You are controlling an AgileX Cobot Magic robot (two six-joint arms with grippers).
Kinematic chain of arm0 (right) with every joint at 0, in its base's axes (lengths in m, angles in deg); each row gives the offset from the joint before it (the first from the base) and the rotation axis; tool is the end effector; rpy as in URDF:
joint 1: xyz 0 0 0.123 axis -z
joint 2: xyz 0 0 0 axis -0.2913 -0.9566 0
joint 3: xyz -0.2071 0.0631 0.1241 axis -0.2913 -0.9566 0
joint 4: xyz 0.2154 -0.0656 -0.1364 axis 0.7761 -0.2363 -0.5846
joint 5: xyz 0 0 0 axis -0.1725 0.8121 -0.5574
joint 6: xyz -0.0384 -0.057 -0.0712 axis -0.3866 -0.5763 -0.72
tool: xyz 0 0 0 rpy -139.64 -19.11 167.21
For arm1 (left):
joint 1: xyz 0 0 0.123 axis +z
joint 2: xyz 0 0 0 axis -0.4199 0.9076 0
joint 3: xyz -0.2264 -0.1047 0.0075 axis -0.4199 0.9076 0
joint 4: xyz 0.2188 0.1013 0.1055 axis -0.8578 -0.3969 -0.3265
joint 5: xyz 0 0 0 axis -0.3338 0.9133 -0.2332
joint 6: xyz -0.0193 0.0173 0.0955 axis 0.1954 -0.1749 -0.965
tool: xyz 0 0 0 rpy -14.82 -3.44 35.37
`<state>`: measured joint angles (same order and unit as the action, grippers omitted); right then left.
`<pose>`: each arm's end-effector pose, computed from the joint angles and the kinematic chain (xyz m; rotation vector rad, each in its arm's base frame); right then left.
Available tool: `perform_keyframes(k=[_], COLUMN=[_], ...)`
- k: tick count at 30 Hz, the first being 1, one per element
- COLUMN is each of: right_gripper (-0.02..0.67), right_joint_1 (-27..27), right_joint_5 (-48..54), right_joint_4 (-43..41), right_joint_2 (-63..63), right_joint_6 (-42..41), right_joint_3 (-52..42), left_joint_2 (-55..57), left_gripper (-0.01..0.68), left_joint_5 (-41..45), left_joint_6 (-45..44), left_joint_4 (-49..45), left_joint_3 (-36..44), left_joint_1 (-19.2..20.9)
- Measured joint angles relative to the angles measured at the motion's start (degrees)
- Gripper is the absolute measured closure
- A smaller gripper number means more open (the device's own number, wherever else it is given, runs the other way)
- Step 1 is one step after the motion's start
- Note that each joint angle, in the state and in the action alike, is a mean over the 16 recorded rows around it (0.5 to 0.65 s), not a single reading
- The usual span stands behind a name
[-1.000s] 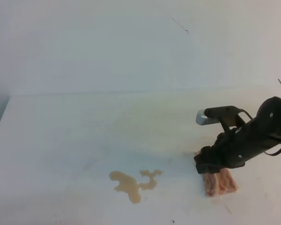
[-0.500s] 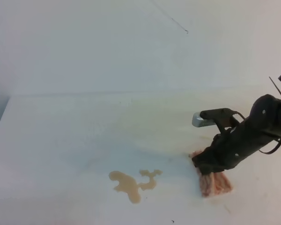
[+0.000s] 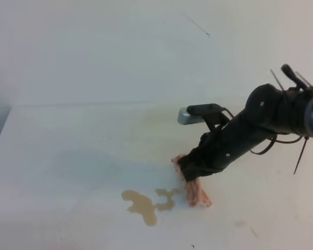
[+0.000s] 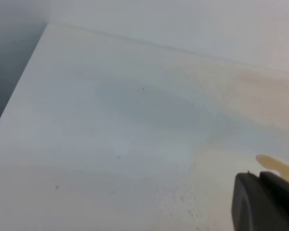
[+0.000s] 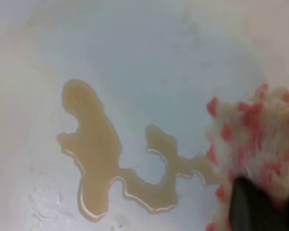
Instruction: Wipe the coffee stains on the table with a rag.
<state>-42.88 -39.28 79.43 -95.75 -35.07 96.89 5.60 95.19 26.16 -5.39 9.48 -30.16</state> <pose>0.3558 0.2111 0.1099 -0.6310 2.6704 0.6275 0.1079 -0.0147 0.1708 -0.2090 1.8099 -0.3642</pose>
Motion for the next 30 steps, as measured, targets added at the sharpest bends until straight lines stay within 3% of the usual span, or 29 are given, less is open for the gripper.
perform_keyframes(k=[15, 30], right_gripper=[0.614, 0.613], right_joint_1=[-8.65, -11.55], right_joint_5=[-2.74, -3.26], right_joint_4=[4.25, 7.48], right_joint_2=[-6.45, -7.94], right_joint_6=[-0.27, -0.44], right_joint_3=[2.29, 8.54], left_joint_2=[0.1, 0.0], left_gripper=[0.672, 0.672], left_joint_5=[0.06, 0.0], left_joint_6=[0.0, 0.0], left_joint_4=[0.0, 0.0], left_joint_3=[-0.16, 0.0], left_joint_1=[0.0, 0.0])
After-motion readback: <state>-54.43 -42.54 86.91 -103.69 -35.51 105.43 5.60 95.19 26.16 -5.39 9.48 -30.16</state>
